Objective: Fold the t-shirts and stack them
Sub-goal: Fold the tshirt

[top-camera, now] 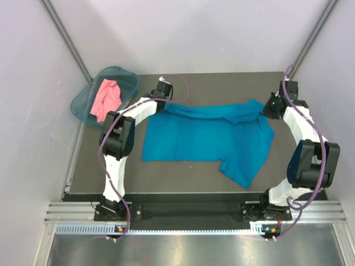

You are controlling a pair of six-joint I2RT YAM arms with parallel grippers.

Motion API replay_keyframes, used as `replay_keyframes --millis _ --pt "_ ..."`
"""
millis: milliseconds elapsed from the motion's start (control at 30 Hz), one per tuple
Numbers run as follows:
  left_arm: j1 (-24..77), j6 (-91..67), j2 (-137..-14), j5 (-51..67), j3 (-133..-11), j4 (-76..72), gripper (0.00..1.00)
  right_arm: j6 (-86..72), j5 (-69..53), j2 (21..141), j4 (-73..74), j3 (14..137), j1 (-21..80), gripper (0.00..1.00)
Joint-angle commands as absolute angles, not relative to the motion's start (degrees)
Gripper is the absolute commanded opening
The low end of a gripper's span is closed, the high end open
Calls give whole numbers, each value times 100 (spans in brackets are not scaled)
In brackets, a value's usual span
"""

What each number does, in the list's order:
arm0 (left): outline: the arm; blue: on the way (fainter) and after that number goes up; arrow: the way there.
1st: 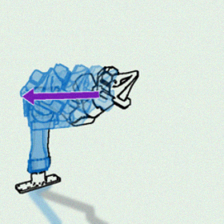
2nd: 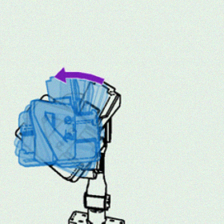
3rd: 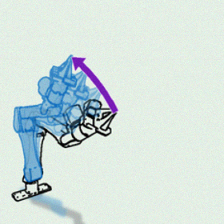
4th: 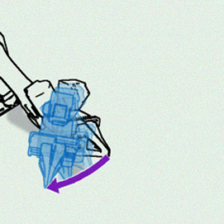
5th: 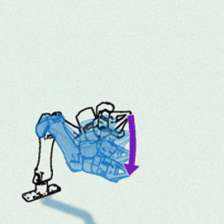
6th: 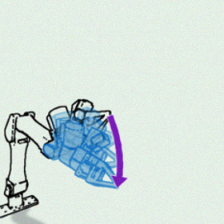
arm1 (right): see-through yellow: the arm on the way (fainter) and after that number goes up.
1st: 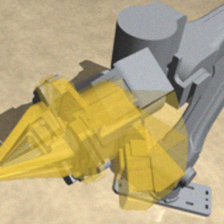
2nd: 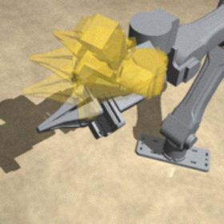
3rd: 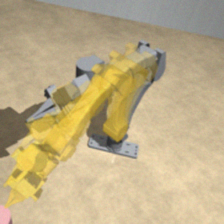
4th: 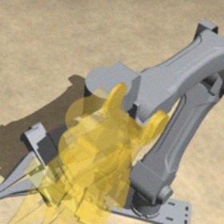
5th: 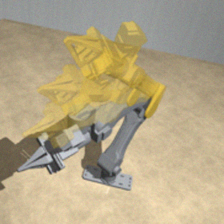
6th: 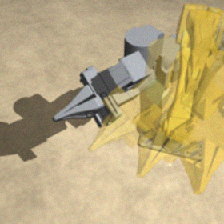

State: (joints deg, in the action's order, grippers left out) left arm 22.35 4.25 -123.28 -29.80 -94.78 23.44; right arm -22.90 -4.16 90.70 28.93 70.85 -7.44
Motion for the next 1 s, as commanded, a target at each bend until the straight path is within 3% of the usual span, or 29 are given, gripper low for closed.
replay_keyframes --millis 0,33,67,167,200,267,367,500,667,800,967 --pt "2276 115 -11857 -3199 -9229 2610 2 -2189 -264 8570 3040 6795 -817 0" --pt "2276 79 -11804 -3295 -9150 2584 13 -2171 -281 8543 3102 6698 -826 0" --pt "2276 18 -11691 -3322 -9019 2601 31 -2171 -316 8526 3137 6497 -844 0" --pt "2268 -412 -11488 -3305 -8859 2750 60 -2153 -439 8464 3103 6163 -861 20" --pt "2268 -639 -11453 -3322 -8859 2794 64 -2145 -500 8473 3033 6126 -870 33" --pt "2268 -782 -11313 -3069 -8868 2848 71 -2127 -650 8542 2795 6300 -957 38" --pt "2259 -975 -11093 -2648 -8921 2786 75 -2127 -878 9051 2707 7045 -1159 51" --pt "2154 -1046 -10978 -1910 -9105 2690 74 -2136 -1195 10016 2628 8023 -1230 52" --pt "1934 -1151 -11083 -1258 -9263 2777 66 -2153 -1581 10845 2619 8867 -1248 47" --pt "1784 -1484 -11144 -880 -9317 2804 64 -1908 -1854 11520 2470 9281 -1248 38" --pt "1749 -1626 -11250 -660 -9334 2786 63 -1661 -1960 11926 2312 9580 -1257 38"
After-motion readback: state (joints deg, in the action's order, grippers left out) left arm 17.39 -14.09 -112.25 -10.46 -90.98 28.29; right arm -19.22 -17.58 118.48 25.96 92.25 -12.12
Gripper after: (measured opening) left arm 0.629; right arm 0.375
